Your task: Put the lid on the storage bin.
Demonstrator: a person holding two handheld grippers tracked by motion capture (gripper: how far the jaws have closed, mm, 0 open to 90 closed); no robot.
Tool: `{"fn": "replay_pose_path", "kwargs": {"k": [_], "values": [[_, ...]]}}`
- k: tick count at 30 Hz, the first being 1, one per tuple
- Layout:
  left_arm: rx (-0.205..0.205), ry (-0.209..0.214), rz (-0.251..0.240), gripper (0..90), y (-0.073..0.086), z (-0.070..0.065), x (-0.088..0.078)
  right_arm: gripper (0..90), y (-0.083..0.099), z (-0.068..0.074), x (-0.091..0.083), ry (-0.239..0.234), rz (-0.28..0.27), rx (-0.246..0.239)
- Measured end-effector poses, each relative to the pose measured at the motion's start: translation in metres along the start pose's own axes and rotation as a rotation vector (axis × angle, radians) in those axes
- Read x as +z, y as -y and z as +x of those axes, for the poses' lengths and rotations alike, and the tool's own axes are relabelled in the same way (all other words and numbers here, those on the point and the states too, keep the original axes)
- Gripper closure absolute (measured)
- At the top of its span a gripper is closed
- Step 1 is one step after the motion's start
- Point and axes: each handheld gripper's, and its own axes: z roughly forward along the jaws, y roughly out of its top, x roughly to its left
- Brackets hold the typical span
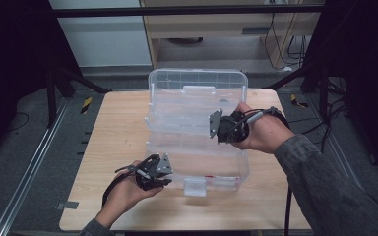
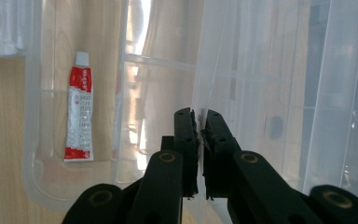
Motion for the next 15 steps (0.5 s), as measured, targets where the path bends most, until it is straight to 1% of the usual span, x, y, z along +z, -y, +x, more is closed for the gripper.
{"fn": "replay_pose_path", "kwargs": {"k": [3,7,8,9,10,11,12,13,15], "values": [[-0.001,0.005,0.002,71.2,0.000,0.000,0.000,85.6,0.001,0.005,-0.001,0.003,-0.007,0.000],[-0.001,0.001,0.001,71.1,0.000,0.000,0.000,85.6,0.002,0.010,-0.002,-0.001,-0.026,0.000],[-0.049,0.005,0.000,71.0,0.001,-0.004,0.000,85.5,0.003,0.012,-0.002,-0.005,-0.029,0.002],[-0.062,0.005,-0.002,71.0,0.001,-0.005,0.000,85.2,0.004,0.015,-0.002,-0.004,-0.033,0.000],[-0.062,0.005,-0.002,71.0,0.001,-0.005,0.000,85.2,0.004,0.015,-0.002,-0.004,-0.033,0.000],[-0.040,0.001,-0.007,70.9,0.001,-0.004,0.000,85.1,0.004,0.018,-0.002,-0.006,-0.033,-0.001],[-0.040,0.001,-0.007,70.9,0.001,-0.004,0.000,85.1,0.004,0.018,-0.002,-0.006,-0.033,-0.001],[-0.002,-0.004,-0.008,70.8,0.001,-0.001,0.000,84.9,0.004,0.021,-0.002,-0.007,-0.031,-0.002],[-0.006,-0.006,-0.013,70.6,0.001,-0.001,0.000,84.6,0.005,0.022,-0.002,-0.009,-0.027,0.000]]}}
